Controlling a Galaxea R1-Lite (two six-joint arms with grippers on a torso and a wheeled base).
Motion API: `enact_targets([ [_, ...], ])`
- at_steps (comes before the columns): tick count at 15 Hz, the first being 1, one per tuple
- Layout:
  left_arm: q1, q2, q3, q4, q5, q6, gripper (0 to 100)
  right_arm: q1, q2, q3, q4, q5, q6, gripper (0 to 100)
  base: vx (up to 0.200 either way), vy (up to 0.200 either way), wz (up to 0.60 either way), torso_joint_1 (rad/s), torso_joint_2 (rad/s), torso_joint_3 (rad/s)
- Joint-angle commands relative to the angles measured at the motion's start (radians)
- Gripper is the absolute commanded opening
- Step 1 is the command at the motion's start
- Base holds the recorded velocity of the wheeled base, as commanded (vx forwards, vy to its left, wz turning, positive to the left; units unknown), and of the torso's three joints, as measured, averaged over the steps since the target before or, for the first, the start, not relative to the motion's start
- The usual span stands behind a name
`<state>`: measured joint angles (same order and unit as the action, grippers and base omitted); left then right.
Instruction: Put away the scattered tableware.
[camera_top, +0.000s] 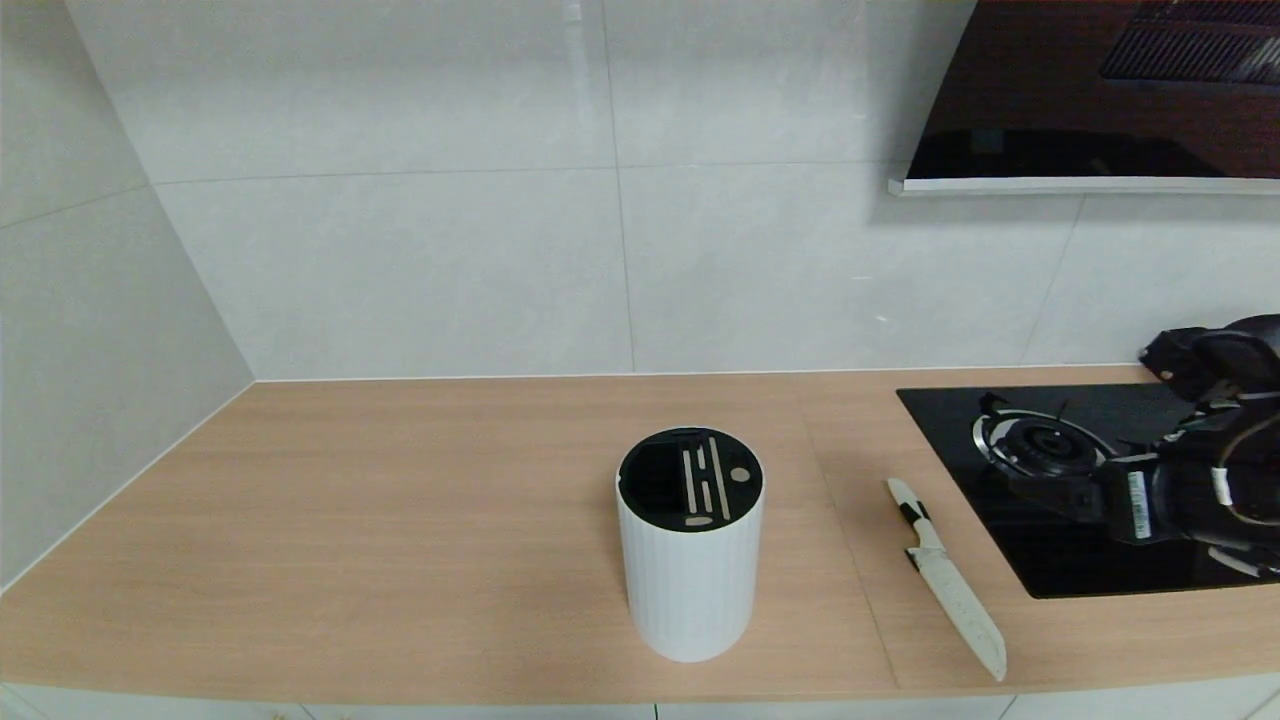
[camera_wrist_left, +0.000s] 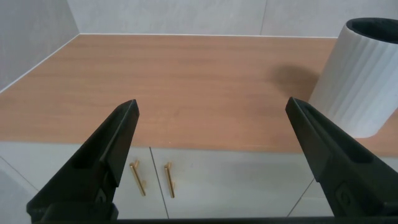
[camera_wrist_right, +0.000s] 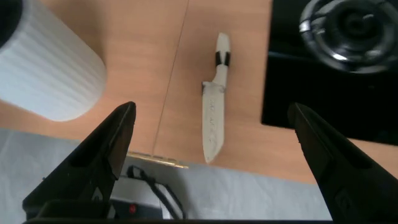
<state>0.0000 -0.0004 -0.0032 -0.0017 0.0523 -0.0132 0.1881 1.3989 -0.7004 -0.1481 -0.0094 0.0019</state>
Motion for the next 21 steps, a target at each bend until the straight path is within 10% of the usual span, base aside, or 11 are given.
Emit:
enact_targets([
  [1, 0.000, 0.000, 0.000, 0.000, 0.001, -0.001, 100, 0.016, 0.252, -0.057, -0.056, -0.004, 0.000, 100, 0.000, 0.000, 0.00, 0.000, 0.00, 0.000],
  [21, 0.000, 0.000, 0.000, 0.000, 0.000, -0.001, 100, 0.014, 0.859, -0.105, -0.427, -0.075, -0.002, 100, 0.000, 0.000, 0.00, 0.000, 0.00, 0.000],
])
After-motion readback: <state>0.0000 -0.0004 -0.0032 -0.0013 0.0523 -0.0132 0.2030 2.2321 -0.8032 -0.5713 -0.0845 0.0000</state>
